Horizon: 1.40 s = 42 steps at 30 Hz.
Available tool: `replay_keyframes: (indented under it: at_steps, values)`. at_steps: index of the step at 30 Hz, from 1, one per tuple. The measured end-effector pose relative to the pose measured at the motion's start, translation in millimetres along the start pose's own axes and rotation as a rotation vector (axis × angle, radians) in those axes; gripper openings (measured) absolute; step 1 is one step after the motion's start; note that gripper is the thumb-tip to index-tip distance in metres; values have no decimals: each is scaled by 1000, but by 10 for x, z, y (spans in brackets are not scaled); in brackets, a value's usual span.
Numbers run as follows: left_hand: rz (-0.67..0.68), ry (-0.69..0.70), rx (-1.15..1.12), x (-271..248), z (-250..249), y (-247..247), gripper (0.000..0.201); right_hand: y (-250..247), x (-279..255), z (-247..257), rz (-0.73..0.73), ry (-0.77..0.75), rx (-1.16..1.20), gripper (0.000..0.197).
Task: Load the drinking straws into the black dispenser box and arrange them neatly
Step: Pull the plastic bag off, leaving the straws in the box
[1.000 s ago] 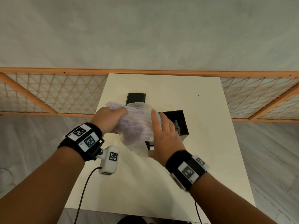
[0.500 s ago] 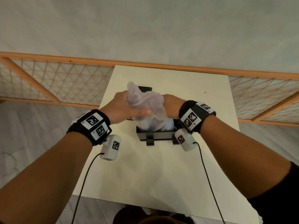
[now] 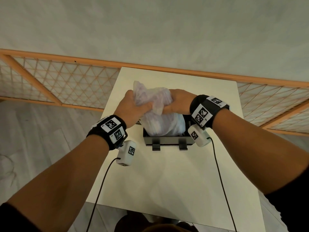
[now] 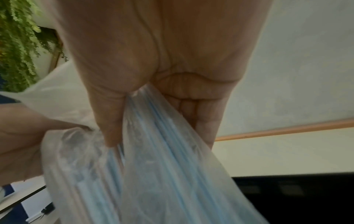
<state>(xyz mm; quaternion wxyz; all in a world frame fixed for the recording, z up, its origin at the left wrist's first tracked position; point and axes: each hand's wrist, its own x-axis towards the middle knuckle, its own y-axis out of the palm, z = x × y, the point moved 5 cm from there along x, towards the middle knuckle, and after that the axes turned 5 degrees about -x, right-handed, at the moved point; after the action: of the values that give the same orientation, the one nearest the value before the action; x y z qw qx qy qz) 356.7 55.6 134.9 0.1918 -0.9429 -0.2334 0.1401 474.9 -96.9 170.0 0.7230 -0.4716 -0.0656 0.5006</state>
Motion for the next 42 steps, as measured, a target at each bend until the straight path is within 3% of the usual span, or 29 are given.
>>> replay_keyframes:
  at_steps: [3,8,17,24,28,31,34,38,42]
  values:
    - [-68,109,10,-79,-146,-58,46,-59,-31,25,-47,-29,53,51]
    - [12,179,42,-138,-331,-90,21,-115,-78,41,-74,-37,54,52]
    - [-40,200,99,-120,-494,-126,44,-277,-138,-66,-140,-2,-124,46]
    - [-56,166,98,-104,-614,-138,46,-418,-211,10,-227,-88,-11,56]
    - [-24,190,102,-150,-651,-149,41,-417,-232,20,-251,-95,-24,41]
    - [-28,185,82,-210,-695,-164,52,-440,-260,44,-278,-111,-42,28]
    - [-63,221,68,-242,-756,-214,58,-496,-313,93,-318,-123,-16,23]
    - [-125,269,39,-275,-873,-318,52,-576,-361,155,-387,-126,59,17]
    - [-75,228,-105,-301,-905,-383,56,-676,-419,244,-448,-147,157,16]
